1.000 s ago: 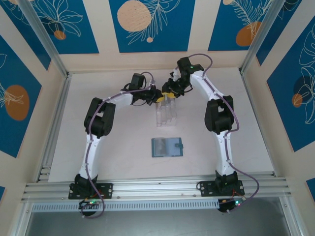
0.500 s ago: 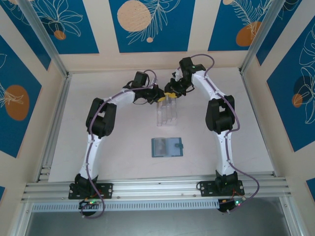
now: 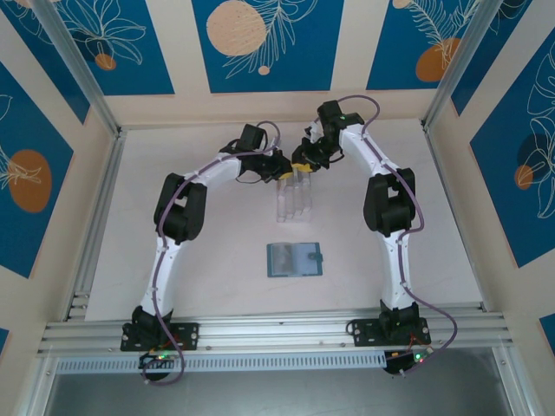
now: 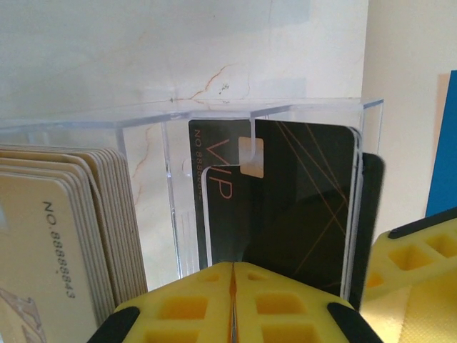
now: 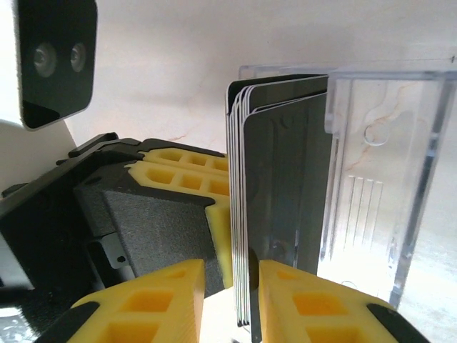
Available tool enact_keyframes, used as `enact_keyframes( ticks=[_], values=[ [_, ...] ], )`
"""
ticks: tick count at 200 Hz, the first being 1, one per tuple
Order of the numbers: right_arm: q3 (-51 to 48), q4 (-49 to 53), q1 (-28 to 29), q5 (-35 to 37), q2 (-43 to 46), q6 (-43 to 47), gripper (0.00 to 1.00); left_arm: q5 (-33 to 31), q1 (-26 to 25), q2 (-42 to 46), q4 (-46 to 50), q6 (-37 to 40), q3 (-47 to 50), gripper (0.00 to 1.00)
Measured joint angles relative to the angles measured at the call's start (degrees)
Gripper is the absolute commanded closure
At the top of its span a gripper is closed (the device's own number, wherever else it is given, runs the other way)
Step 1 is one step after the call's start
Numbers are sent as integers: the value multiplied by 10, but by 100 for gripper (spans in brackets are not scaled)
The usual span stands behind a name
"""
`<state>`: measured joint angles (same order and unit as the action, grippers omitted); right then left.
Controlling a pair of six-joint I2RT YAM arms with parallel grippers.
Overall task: Put the credit cards into the card holder
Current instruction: Pick up the credit card from the storage box.
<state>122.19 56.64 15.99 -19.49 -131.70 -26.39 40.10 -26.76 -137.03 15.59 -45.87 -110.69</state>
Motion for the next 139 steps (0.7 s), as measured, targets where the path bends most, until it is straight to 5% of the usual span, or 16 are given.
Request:
enact_keyframes(
  ticks=[139],
  values=[
    [-2, -2, -4, -2, 5, 0, 92, -13, -3, -1, 21, 15, -8, 91]
  ],
)
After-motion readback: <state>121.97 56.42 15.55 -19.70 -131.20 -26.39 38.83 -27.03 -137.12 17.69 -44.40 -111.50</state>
